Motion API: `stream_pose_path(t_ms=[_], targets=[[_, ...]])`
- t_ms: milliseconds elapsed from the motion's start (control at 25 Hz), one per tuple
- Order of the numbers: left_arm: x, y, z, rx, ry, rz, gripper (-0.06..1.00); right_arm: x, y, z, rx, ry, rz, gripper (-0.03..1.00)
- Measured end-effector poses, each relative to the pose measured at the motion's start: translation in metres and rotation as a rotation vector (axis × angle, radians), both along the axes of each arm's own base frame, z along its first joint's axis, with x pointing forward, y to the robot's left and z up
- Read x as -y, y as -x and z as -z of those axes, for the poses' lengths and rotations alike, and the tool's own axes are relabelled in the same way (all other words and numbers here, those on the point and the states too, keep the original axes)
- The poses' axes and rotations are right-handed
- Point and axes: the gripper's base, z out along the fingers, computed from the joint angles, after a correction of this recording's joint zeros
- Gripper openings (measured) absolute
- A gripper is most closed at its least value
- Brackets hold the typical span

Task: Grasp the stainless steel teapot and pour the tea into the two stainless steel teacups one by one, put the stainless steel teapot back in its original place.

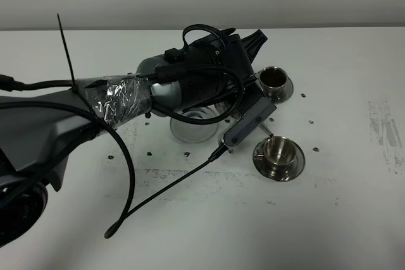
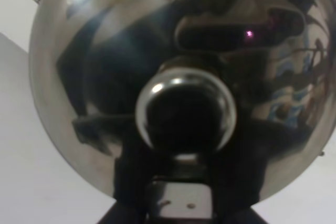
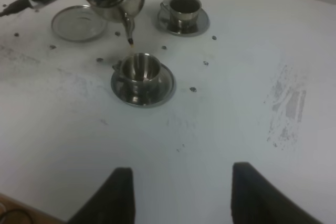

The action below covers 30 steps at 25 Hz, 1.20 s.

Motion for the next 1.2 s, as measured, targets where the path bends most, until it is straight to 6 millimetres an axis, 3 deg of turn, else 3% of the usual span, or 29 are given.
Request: stream_pose_path(t_ms=[1200], targets=[[0.023,0.001,0.003,0.155,-0.058,0.203,0.17,0.000,0.000,0.000,0.000,0.000,0.000,0.41]])
